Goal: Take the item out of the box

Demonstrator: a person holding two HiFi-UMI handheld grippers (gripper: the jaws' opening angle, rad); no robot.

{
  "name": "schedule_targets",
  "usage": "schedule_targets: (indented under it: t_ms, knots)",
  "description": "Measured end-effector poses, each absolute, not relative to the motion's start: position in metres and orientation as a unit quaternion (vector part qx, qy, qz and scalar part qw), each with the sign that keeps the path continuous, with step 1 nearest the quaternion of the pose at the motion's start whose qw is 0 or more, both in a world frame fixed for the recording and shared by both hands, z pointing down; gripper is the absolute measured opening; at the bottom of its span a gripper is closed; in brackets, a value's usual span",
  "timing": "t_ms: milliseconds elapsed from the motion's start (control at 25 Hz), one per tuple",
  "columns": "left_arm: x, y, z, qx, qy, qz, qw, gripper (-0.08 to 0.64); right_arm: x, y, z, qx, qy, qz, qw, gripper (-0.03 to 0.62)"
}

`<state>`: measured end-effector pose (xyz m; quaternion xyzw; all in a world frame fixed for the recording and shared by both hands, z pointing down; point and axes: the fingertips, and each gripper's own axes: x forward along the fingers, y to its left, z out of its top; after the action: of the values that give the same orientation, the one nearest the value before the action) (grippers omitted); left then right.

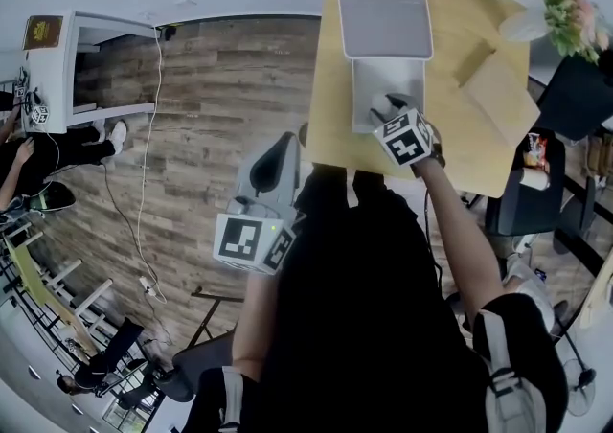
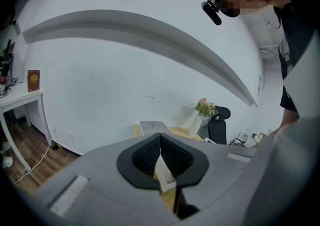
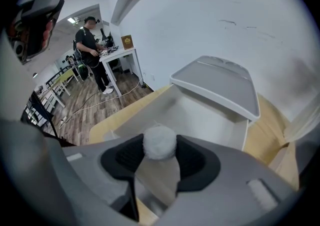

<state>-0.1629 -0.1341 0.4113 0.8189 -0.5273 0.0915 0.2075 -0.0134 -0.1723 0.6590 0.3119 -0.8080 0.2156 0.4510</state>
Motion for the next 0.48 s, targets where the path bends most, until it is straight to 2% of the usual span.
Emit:
schedule_targets:
  t_ms: [480]
  knots:
    - [-0.152, -0.124, 0.406, 0.821, -0.528, 0.083, 0.199, 0.009, -0.008, -0.165, 0.641, 0.318, -0.817, 0.210, 0.433, 0.190]
